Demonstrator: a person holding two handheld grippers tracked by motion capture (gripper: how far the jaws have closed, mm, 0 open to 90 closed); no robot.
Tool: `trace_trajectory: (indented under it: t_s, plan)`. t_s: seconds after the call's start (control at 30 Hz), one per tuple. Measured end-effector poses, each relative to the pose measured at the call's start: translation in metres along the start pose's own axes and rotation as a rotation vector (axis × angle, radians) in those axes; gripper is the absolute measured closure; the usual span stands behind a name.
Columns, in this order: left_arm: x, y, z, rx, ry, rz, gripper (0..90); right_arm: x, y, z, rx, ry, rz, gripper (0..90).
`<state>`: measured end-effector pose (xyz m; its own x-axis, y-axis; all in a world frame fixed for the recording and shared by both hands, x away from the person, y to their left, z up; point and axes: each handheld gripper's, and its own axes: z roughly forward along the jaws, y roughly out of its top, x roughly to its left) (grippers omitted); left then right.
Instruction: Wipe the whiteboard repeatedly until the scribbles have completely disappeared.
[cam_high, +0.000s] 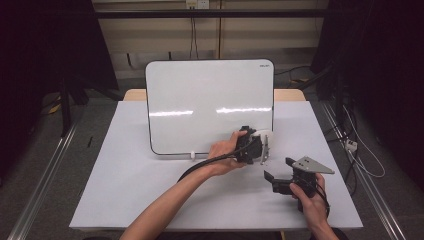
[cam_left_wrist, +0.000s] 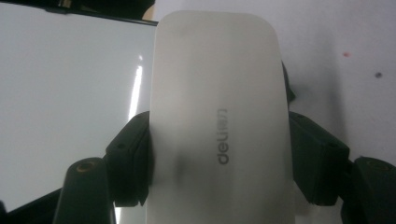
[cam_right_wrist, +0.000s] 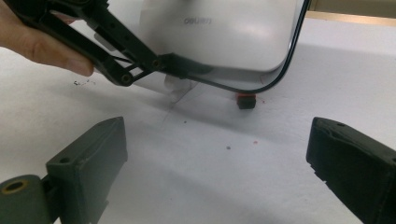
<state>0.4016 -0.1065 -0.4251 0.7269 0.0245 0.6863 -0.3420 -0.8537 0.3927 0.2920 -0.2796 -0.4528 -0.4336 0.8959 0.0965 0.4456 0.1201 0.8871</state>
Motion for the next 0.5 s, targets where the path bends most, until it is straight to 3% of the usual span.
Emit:
trace_trajectory:
  t_s: [0.07, 0.17, 0.37, 0.47, 0.5]
  plan:
    - [0.0, -0.001, 0.0, -0.001, -0.01, 0.0, 30.8, 0.0, 0.0, 0.0, 0.001, -0.002, 0.001, 5.4]
    - [-0.001, -0.003, -0.002, 0.003, -0.016, 0.039, 30.9, 0.0, 0.0, 0.0, 0.0, 0.0, 0.001, 5.3]
    - [0.0, -0.004, -0.002, 0.003, -0.027, 0.059, 30.9, 0.0, 0.0, 0.0, 0.0, 0.0, 0.003, 5.3]
    - [0.001, -0.008, -0.003, -0.028, -0.024, 0.02, 30.9, -0.001, 0.0, 0.0, -0.001, 0.001, 0.007, 5.3]
    - [0.001, -0.011, -0.004, -0.048, -0.028, -0.014, 30.8, -0.001, 0.0, -0.001, -0.002, 0.001, 0.006, 5.3]
